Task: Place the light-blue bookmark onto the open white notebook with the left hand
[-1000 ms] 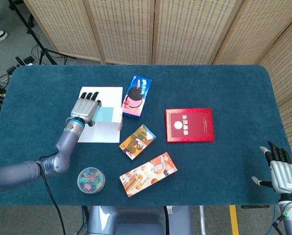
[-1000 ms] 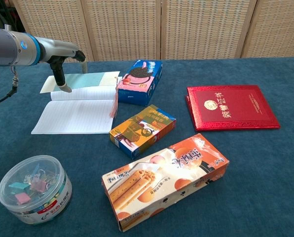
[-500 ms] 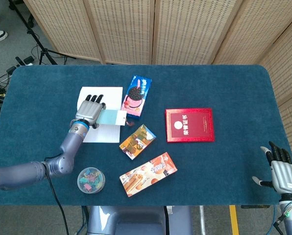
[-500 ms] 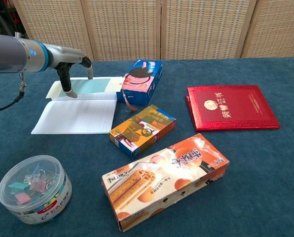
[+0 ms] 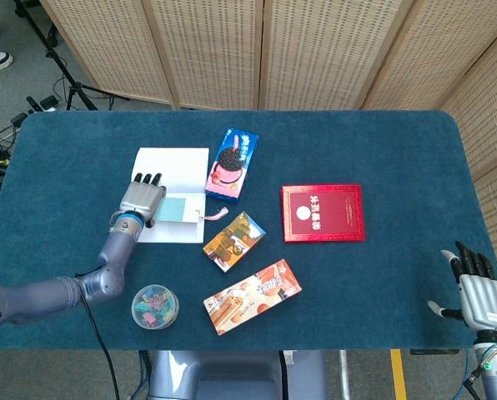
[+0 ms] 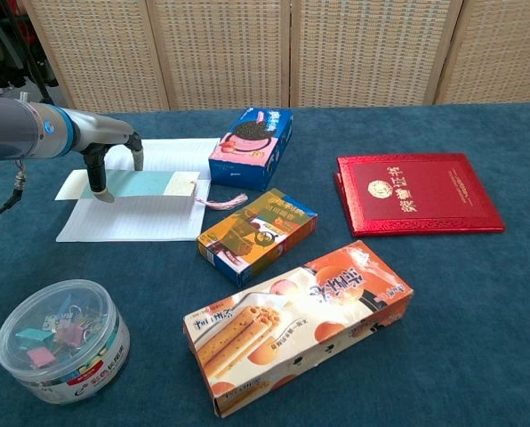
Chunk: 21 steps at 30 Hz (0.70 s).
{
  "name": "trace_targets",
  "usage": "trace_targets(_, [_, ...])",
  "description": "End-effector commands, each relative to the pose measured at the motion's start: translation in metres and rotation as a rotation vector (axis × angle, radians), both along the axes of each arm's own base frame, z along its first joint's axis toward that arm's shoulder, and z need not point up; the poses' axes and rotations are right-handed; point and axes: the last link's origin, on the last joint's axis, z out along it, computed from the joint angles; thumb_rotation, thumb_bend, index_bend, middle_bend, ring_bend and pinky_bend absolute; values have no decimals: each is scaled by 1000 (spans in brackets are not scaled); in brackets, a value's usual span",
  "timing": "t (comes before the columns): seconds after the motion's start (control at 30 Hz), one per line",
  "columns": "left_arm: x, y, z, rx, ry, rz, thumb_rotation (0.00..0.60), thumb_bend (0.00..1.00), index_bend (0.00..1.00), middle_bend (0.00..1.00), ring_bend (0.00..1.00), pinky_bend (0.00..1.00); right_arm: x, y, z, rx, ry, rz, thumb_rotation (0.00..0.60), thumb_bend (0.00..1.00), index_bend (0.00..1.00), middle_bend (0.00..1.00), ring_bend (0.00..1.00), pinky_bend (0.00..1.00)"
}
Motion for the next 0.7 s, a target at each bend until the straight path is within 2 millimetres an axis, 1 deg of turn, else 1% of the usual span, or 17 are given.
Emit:
trace_targets(0.03, [-3, 2, 0, 6, 1, 9, 600, 299, 370, 0, 0, 0, 0, 0, 0, 2, 2, 0, 600, 105, 122, 0, 0, 0])
trace_targets(0.2, [-5, 5, 0, 12, 6, 10, 600, 299, 369, 0, 0, 0, 0, 0, 0, 0, 2, 2, 600, 105, 122, 0, 0, 0])
trace_targets(0.7, [-5, 10, -8, 13, -6, 6, 600, 295, 369, 0, 0, 0, 1, 0, 0, -3, 6, 5, 600, 105, 122, 0, 0, 0])
